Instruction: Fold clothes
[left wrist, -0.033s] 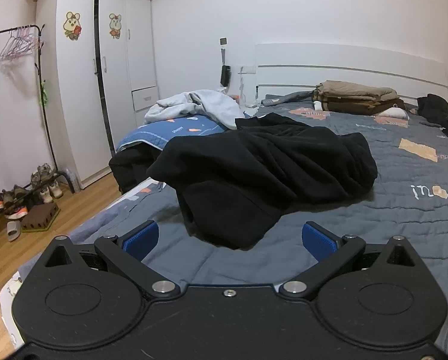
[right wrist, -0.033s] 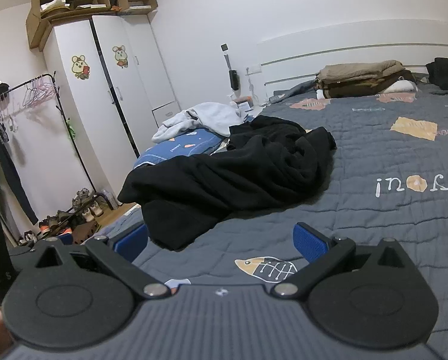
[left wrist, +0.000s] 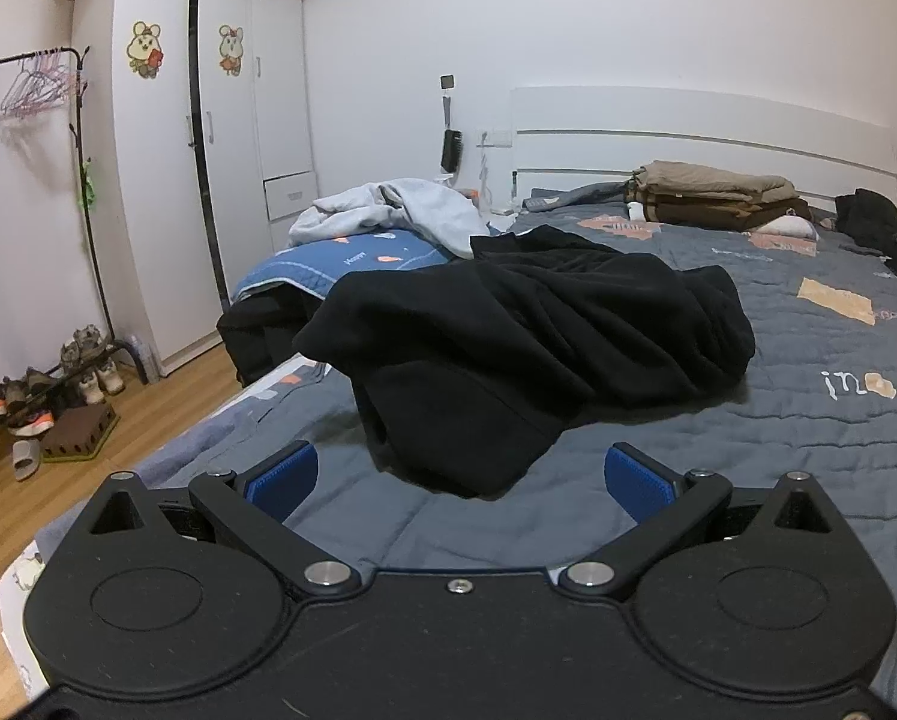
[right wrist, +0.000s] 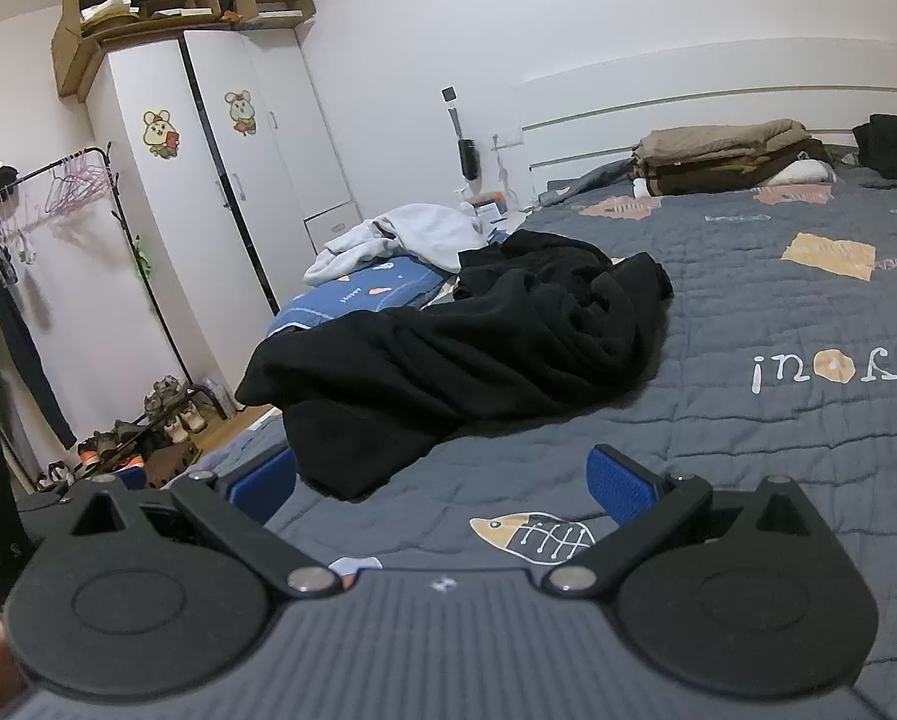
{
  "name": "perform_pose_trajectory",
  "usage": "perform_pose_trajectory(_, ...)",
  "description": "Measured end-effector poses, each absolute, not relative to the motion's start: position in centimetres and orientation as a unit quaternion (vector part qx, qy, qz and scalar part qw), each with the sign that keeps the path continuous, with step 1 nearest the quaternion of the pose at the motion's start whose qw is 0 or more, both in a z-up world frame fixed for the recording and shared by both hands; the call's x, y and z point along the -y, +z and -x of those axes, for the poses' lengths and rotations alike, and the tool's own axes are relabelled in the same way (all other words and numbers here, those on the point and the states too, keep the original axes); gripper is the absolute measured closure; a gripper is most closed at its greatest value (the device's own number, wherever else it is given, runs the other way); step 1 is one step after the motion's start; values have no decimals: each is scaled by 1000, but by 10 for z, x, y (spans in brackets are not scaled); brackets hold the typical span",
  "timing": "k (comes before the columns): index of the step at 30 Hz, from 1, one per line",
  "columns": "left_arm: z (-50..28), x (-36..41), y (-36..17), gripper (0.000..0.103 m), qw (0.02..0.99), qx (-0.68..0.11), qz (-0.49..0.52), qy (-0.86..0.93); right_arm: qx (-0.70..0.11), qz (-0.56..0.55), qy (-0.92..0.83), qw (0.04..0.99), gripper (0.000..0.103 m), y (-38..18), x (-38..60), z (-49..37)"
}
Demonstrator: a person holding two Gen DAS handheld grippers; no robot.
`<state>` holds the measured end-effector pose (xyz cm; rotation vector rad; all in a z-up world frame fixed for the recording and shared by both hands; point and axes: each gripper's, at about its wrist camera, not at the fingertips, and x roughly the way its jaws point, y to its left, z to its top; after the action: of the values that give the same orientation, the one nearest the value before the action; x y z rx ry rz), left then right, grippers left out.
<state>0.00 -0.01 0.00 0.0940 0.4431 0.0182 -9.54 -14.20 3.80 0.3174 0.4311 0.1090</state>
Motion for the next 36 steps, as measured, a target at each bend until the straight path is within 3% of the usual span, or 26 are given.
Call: perform_pose_trajectory(36, -1, 5, -3, 0, 974, -218, -62, 7, -213, -141, 59, 965, 0, 40, 136, 94)
